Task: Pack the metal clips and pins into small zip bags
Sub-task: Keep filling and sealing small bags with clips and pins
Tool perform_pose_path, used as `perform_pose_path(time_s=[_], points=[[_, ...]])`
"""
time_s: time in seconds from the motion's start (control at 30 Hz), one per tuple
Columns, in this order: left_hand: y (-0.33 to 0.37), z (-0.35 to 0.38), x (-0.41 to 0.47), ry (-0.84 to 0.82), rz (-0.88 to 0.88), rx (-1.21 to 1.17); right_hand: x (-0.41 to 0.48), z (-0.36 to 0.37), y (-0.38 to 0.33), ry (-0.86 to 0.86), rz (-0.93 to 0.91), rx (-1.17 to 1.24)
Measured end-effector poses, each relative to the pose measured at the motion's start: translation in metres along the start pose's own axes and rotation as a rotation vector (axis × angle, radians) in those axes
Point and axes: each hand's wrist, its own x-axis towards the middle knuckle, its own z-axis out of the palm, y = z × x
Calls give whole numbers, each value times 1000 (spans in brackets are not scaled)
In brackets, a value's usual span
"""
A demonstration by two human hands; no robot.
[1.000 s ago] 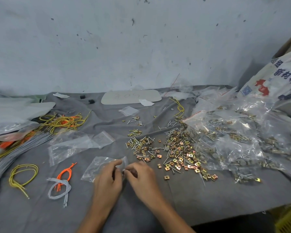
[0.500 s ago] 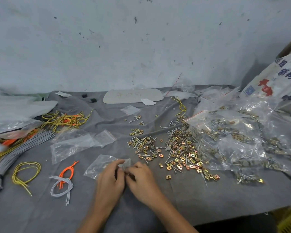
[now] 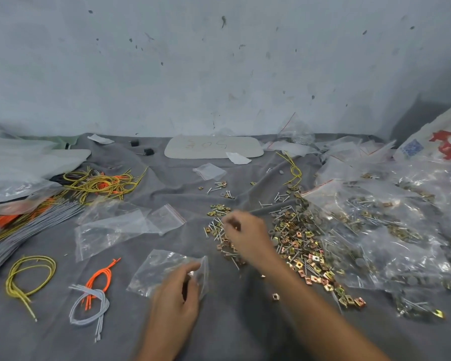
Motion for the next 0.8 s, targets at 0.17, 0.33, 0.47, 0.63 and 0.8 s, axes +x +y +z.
perform_pose_path(time_s=[0.17, 0.33, 0.47, 0.63, 0.8], points=[[-4, 2, 2, 8, 18, 48, 108, 3, 25, -59, 81, -272], [-6, 6, 0, 39, 80, 138, 152, 29, 46, -100, 15, -545], [-6, 5, 2, 48, 57, 118, 168, 40, 50, -200, -18, -746], [-7, 5, -1, 9, 19, 87, 165, 44, 49, -198, 8, -819], [-7, 3, 1, 14, 19, 61, 118, 39, 28, -12, 130, -308]])
